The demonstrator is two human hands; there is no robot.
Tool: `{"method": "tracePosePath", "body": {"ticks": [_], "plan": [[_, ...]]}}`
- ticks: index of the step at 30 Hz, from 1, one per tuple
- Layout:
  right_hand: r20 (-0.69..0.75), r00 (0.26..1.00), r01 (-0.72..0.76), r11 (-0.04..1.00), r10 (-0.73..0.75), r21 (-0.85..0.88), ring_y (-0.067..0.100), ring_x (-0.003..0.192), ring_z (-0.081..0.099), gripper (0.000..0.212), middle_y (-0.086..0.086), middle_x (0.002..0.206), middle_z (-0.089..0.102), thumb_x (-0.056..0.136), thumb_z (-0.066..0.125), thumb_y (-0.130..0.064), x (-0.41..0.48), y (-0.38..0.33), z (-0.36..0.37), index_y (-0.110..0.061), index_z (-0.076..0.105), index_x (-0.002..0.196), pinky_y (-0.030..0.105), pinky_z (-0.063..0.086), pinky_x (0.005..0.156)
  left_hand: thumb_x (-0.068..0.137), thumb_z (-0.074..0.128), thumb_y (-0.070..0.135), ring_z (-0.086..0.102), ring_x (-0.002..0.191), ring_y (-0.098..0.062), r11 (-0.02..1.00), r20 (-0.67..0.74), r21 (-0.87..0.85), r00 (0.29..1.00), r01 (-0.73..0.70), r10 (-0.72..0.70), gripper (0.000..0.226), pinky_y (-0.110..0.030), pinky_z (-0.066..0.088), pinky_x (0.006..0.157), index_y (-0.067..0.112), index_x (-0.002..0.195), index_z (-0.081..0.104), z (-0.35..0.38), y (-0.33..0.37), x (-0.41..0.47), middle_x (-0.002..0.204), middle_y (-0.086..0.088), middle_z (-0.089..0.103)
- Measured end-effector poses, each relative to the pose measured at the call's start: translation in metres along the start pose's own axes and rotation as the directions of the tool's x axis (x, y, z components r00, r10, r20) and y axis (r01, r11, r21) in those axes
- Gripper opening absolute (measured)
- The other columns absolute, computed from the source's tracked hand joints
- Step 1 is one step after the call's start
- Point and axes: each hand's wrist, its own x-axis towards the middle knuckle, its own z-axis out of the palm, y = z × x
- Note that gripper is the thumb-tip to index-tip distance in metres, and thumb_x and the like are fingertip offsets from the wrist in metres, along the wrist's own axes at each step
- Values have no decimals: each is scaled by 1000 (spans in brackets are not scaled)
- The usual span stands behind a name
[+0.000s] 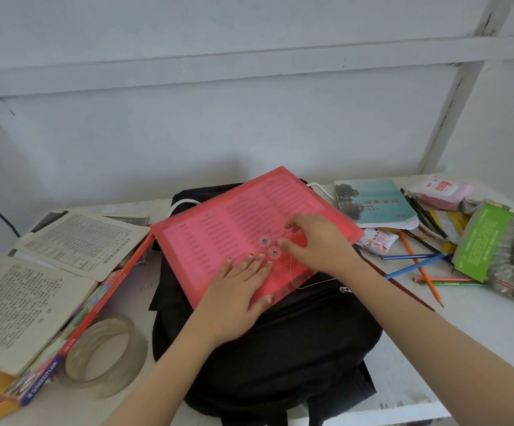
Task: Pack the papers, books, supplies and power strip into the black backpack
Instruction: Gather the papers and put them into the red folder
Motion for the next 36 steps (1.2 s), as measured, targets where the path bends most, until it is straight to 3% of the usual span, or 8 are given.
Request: {"method": "tracePosePath", "body": {"ticks": [3,12,17,21,24,28,32,36], "plan": [[44,999,11,991,-5,-135,17,96,55,29,-1,100,62,85,62,-38,2,-4,0,-16,63,102,30,43,84,72,-6,67,-18,136,2,998,23,52,999,-36,35,82,-27,-19,109,34,147,-7,6,-6,0,146,18,-18],[164,986,35,977,0,-210,20,93,57,20,6,101,62,93,48,-18,10,-18,2,-8,64,100,27,43,78,74,-4,66,-19,138,0,997,58,41,996,-64,61,74,-23,-25,104,38,141,-16,6,-13,-10,148,18,-20],[367,921,-168,983,131,70,20,80,58,10,3,86,60,93,44,-11,27,-31,-2,-11,53,92,28,45,70,76,4,63,-18,137,5,993,77,-12,990,-119,120,68,-20,-26,104,42,139,-13,3,-19,-16,148,23,-14],[576,807,-324,912,128,252,14,56,57,20,5,68,58,90,42,6,47,-43,-11,-9,53,83,19,49,48,81,14,61,-14,136,8,990,60,-50,989,-134,137,69,-21,-19,110,40,141,-13,2,-21,-18,146,25,-11],[579,813,-205,960,57,193,14,55,51,23,2,70,58,82,46,10,63,-52,-14,-7,60,87,21,44,46,88,35,55,-5,136,8,990,7,-70,992,-125,126,72,-21,-11,112,36,147,-2,0,-19,-18,148,25,-2],[570,821,15,999,-40,49,14,79,58,26,-9,75,58,77,55,6,76,-63,-7,-10,67,94,29,50,76,85,34,49,19,136,-13,997,-116,-4,991,-71,70,67,-27,3,114,26,147,22,2,-14,-16,148,4,24],[554,826,122,993,-107,10,12,77,59,29,-8,74,61,74,55,6,80,-71,1,-14,68,91,26,50,71,82,13,55,-2,137,-18,997,-89,50,995,60,-55,74,-33,-14,111,30,149,-2,6,-15,-13,151,-1,2],[526,832,210,978,-178,-1,14,77,64,31,-1,78,69,70,57,8,81,-72,10,-13,70,89,30,54,71,78,6,57,5,134,-21,991,-76,50,989,127,-123,75,-36,1,112,34,148,-6,7,-16,-9,151,-4,4]]}}
